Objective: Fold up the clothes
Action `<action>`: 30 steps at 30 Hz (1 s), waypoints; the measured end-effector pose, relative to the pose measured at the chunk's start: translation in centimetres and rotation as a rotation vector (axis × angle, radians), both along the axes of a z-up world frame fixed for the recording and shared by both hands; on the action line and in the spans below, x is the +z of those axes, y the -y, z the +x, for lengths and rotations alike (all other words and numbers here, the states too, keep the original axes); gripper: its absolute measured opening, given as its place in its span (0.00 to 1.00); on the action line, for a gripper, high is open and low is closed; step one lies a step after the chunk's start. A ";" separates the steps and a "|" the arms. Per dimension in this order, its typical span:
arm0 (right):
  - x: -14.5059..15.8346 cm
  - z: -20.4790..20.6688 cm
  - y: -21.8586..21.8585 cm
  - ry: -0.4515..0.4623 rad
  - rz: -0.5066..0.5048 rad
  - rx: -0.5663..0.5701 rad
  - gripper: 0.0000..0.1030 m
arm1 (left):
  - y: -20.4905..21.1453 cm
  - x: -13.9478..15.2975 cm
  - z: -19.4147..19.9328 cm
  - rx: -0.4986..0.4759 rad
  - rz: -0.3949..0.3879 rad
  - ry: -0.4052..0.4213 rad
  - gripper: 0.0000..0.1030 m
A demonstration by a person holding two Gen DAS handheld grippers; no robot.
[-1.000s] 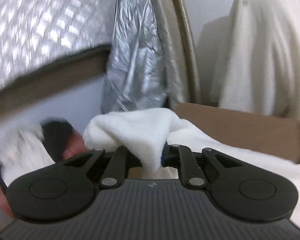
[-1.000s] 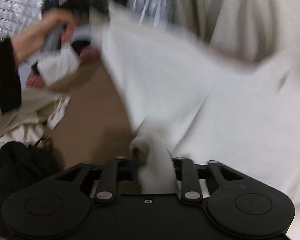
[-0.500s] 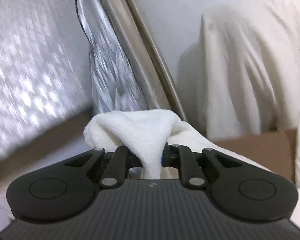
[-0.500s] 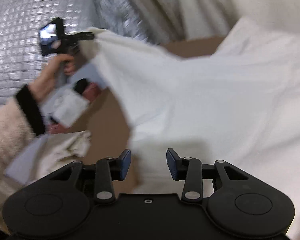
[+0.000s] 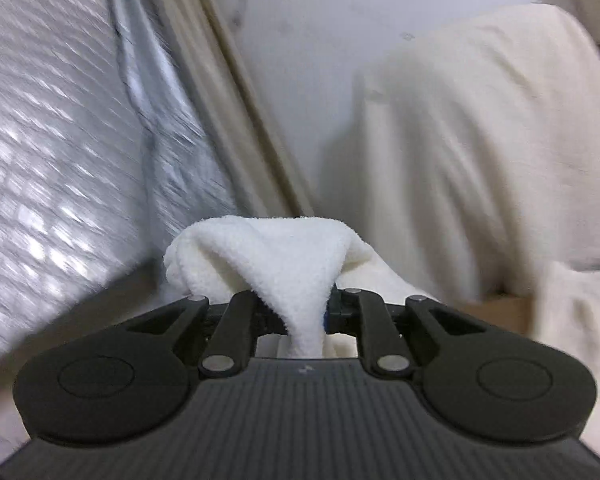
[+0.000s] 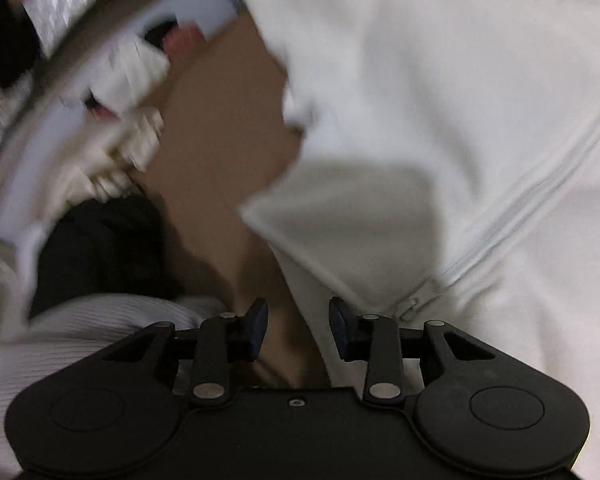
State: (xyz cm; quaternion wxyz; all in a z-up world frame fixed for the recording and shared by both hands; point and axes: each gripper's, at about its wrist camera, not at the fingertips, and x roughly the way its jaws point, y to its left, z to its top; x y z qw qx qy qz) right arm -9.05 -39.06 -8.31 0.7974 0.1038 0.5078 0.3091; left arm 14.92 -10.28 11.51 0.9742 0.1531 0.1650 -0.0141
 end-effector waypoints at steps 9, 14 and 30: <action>5.6 -6.1 7.7 0.190 -0.182 -0.306 0.39 | 11.3 -6.7 -10.1 -0.533 -0.442 -0.493 0.22; 3.9 -6.6 11.6 0.169 -0.106 -0.433 0.39 | 15.6 -12.3 -13.5 -0.695 -0.427 -0.701 0.82; 2.5 -8.0 12.5 0.131 -0.192 -0.496 0.43 | -6.4 -22.6 -9.2 0.073 -0.576 -0.669 0.83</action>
